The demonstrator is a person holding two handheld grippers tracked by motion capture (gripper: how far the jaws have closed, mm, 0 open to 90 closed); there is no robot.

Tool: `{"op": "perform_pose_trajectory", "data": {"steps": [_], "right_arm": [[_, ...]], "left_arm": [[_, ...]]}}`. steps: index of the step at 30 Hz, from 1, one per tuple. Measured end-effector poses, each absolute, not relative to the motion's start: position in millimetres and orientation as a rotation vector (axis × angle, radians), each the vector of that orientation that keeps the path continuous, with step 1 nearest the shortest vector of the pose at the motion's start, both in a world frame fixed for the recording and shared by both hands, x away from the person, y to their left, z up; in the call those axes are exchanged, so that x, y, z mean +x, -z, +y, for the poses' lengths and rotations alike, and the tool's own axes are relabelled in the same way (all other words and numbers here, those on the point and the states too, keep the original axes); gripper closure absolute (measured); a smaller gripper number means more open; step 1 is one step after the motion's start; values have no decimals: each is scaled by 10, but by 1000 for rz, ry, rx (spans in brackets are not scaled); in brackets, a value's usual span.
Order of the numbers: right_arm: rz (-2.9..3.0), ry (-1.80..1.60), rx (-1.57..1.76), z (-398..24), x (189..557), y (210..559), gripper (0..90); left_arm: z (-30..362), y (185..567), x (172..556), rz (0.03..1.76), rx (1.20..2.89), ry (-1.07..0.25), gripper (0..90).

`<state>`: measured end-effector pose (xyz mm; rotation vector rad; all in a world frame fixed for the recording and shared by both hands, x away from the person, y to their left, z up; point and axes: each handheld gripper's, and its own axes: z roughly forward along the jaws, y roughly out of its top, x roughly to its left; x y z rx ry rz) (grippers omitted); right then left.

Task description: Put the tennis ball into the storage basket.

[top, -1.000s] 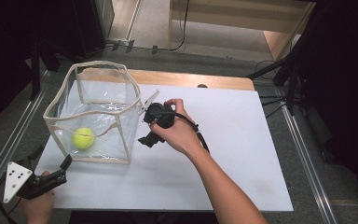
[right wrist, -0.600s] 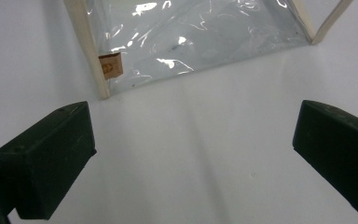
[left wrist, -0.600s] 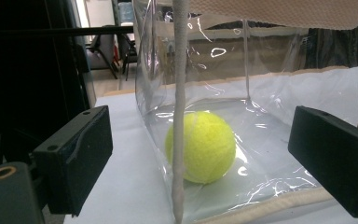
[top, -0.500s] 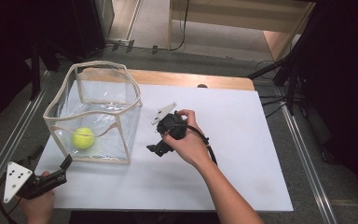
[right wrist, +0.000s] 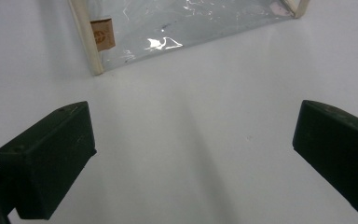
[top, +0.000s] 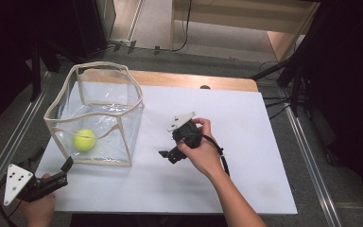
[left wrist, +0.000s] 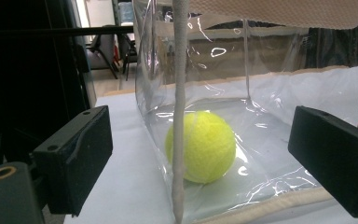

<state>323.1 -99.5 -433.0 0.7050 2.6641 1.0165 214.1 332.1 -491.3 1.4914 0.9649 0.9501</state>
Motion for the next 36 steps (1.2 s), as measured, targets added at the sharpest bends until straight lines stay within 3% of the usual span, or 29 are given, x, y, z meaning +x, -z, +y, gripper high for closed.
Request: {"op": "perform_pose_trajectory", "data": {"steps": [36], "right_arm": [[2472,-1107,990,-2137,2740,4683,0]], "left_arm": [[3306,4917,2138,965,1492,-957,68]]}}
